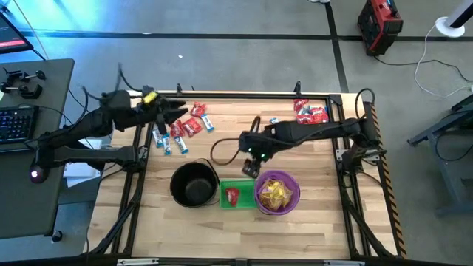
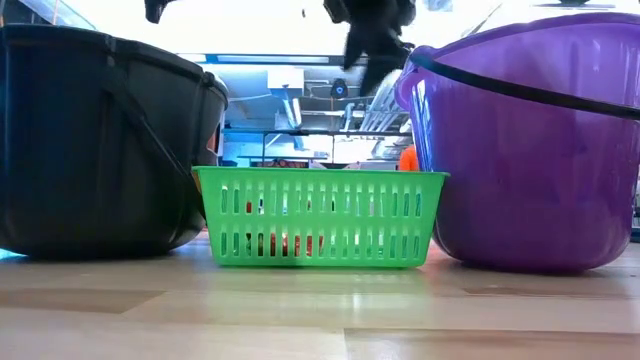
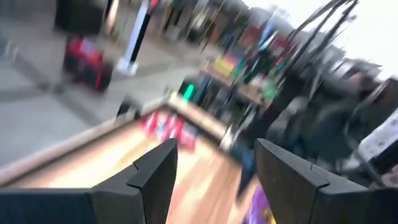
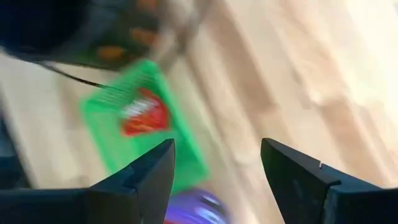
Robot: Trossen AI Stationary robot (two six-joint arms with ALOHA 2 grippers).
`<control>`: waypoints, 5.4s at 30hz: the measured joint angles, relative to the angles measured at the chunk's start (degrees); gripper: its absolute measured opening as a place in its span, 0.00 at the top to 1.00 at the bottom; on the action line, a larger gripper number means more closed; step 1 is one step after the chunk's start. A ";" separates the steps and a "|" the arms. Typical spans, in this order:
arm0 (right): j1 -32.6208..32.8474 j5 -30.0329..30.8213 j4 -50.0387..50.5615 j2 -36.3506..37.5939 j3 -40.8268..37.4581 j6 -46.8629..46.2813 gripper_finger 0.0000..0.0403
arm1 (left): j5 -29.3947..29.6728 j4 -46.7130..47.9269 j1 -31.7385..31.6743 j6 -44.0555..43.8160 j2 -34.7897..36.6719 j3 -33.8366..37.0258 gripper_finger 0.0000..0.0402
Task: Sort candy by brand, put in halloween buckets
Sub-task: Put the red candy into the green bin
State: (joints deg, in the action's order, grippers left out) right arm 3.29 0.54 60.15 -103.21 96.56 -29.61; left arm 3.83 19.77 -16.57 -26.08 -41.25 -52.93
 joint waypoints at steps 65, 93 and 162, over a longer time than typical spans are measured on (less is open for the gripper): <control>-9.29 10.40 -8.91 35.05 -28.38 -5.06 0.42 | -5.86 25.15 -36.53 3.18 -45.28 9.01 0.91; -11.17 19.67 -21.91 35.05 -28.38 -6.46 0.42 | -15.68 -11.23 17.46 4.44 -34.70 -1.22 1.00; -42.78 15.49 -14.89 17.42 -56.86 -3.60 0.79 | 2.58 2.40 5.76 0.67 -12.83 -2.84 0.57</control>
State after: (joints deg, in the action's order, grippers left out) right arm -39.49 16.03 45.26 -85.79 39.70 -33.22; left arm 6.41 22.17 -10.81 -25.41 -54.09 -55.77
